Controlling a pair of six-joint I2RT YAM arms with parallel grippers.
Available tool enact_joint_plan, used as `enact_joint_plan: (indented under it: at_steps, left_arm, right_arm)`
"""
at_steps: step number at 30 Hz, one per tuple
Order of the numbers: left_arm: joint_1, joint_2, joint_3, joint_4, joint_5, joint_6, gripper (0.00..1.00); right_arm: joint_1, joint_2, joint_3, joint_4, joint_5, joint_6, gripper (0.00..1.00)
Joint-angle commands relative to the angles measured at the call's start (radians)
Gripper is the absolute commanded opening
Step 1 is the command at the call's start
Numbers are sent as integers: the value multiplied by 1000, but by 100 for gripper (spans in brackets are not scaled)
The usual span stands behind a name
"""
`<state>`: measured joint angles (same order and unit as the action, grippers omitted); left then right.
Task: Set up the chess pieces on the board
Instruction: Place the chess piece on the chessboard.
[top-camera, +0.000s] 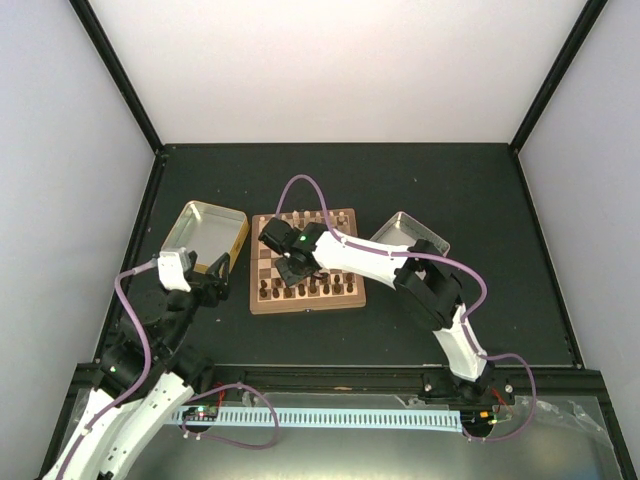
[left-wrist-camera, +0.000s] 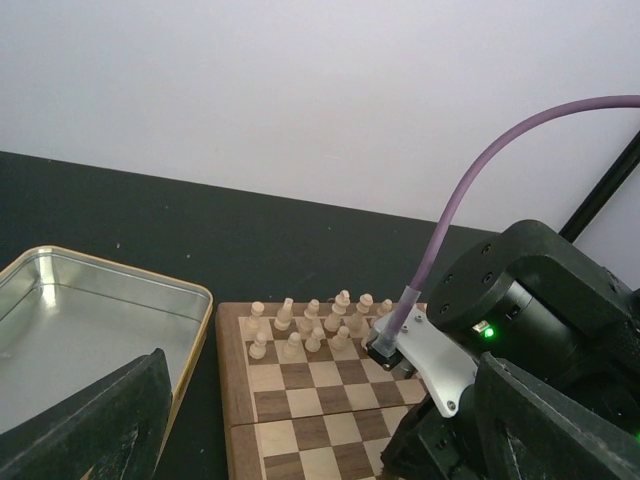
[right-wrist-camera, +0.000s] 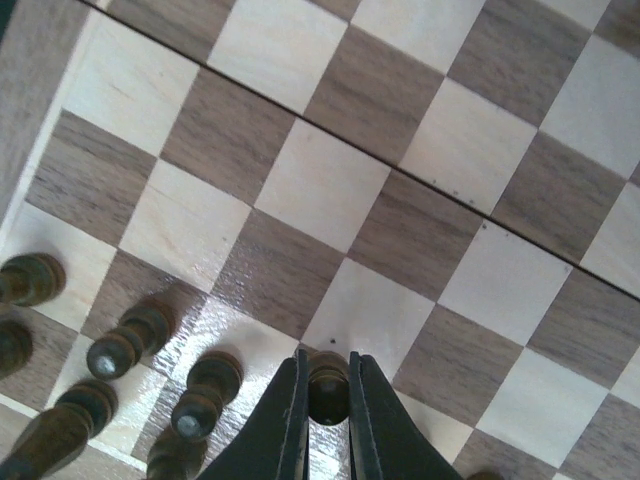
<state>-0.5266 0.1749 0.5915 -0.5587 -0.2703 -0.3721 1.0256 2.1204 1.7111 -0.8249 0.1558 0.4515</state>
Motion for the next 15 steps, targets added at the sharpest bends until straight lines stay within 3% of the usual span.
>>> enact_joint_plan:
  at_steps: [1,15]
  left_arm:
    - [-1,-2,24,-27,-24,6,84]
    - [0,-5,22,-32,-33,4,85]
  right_arm:
    - [1,1,23,-60,-7,11,6]
    - [1,6,18,-56,-53,-2,15]
